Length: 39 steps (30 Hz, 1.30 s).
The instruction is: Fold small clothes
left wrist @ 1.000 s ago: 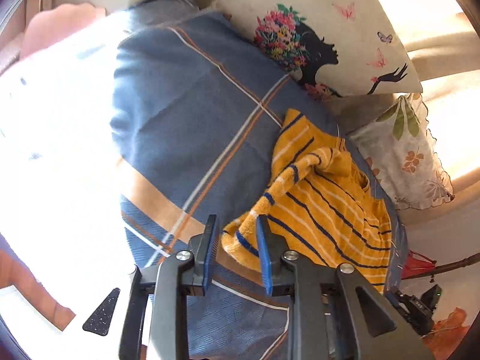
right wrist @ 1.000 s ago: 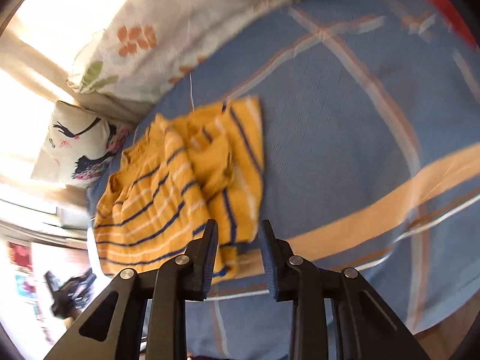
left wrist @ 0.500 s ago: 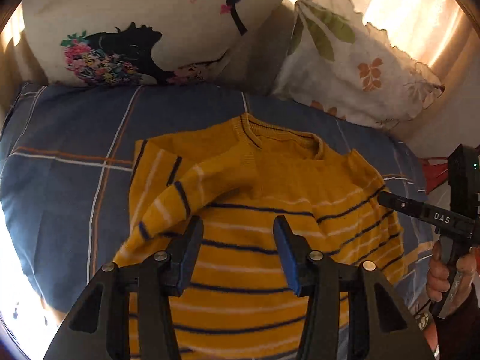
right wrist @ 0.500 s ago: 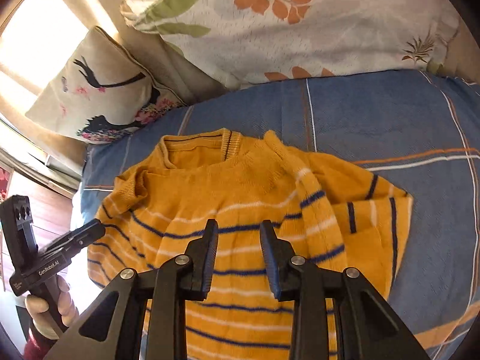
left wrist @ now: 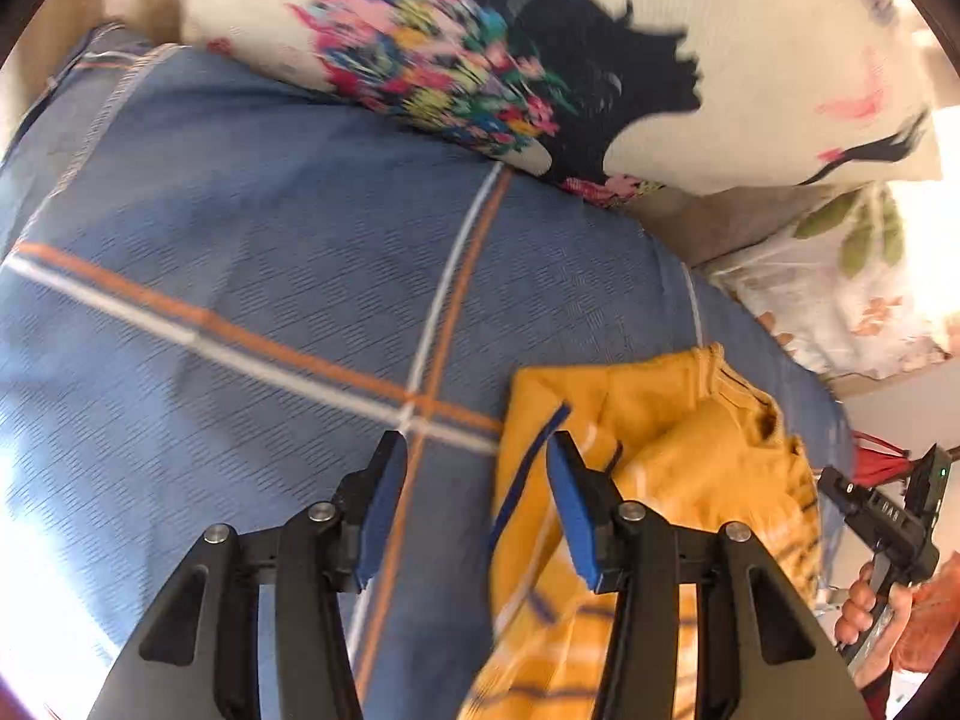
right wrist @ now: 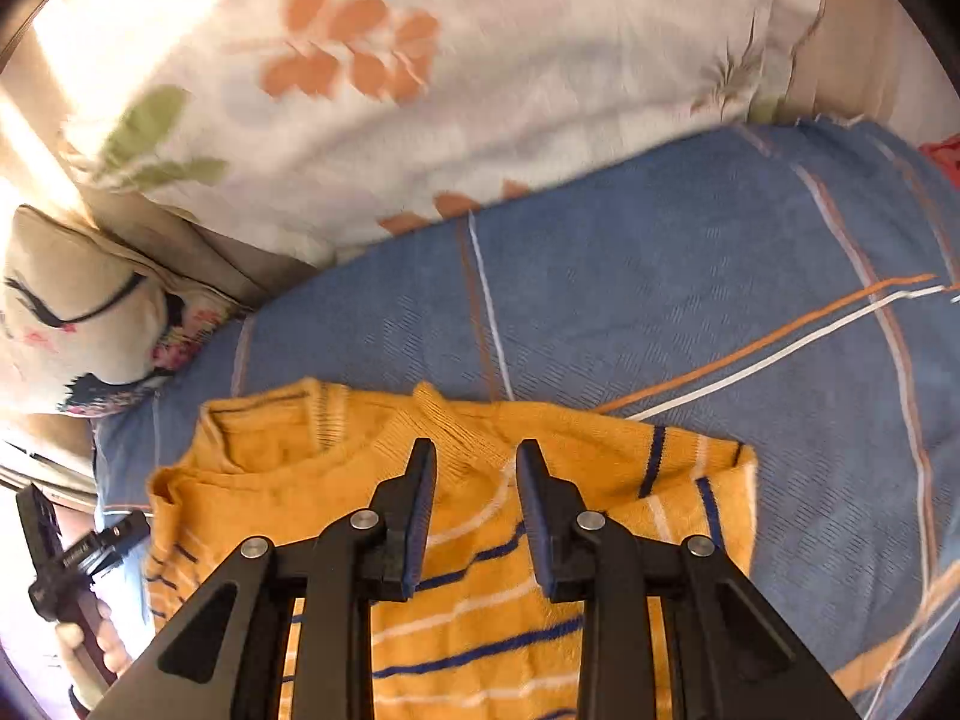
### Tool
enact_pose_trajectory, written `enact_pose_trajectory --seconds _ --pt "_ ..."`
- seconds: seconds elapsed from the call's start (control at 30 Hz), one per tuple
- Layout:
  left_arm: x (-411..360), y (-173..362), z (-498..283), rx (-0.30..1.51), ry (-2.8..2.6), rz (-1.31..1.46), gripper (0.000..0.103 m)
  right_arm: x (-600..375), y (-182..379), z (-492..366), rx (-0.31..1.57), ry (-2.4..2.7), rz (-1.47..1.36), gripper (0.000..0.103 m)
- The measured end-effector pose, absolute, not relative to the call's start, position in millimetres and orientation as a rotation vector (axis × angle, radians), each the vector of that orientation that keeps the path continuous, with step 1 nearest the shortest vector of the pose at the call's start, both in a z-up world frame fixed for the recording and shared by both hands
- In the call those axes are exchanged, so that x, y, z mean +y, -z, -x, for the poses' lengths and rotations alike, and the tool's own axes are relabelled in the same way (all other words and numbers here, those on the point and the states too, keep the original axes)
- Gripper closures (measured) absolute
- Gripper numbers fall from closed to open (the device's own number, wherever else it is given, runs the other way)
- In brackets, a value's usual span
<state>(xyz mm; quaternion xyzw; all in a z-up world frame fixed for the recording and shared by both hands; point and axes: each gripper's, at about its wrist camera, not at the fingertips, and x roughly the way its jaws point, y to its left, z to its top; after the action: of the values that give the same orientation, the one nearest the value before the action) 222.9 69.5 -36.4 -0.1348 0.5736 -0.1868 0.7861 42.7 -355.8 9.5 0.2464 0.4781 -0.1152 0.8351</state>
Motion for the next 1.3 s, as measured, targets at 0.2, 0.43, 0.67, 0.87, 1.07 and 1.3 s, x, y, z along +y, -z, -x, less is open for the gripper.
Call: enact_pose_trajectory --seconds 0.2,0.43,0.67,0.87,1.07,1.3 --pt "104.7 18.1 -169.6 1.199 0.43 0.292 0.056 -260.3 -36.0 -55.4 1.048 -0.07 -0.518 0.066" --pt "108.9 42.4 -118.2 1.253 0.492 0.37 0.054 -124.2 14.9 -117.2 1.249 -0.281 -0.389 0.066" --pt "96.0 66.3 -90.1 1.315 0.574 0.467 0.092 -50.2 47.2 -155.0 1.404 -0.212 -0.174 0.064" --pt "111.2 66.5 -79.0 1.278 0.591 0.596 0.092 -15.3 51.7 -152.9 1.454 -0.129 0.088 0.058" --pt "109.4 58.5 -62.8 1.23 0.602 0.637 0.092 19.1 66.1 -147.3 1.48 -0.133 0.337 0.028" --pt "125.2 30.6 -25.5 1.159 0.514 0.628 0.092 4.4 50.0 -126.7 1.377 -0.124 0.404 0.091"
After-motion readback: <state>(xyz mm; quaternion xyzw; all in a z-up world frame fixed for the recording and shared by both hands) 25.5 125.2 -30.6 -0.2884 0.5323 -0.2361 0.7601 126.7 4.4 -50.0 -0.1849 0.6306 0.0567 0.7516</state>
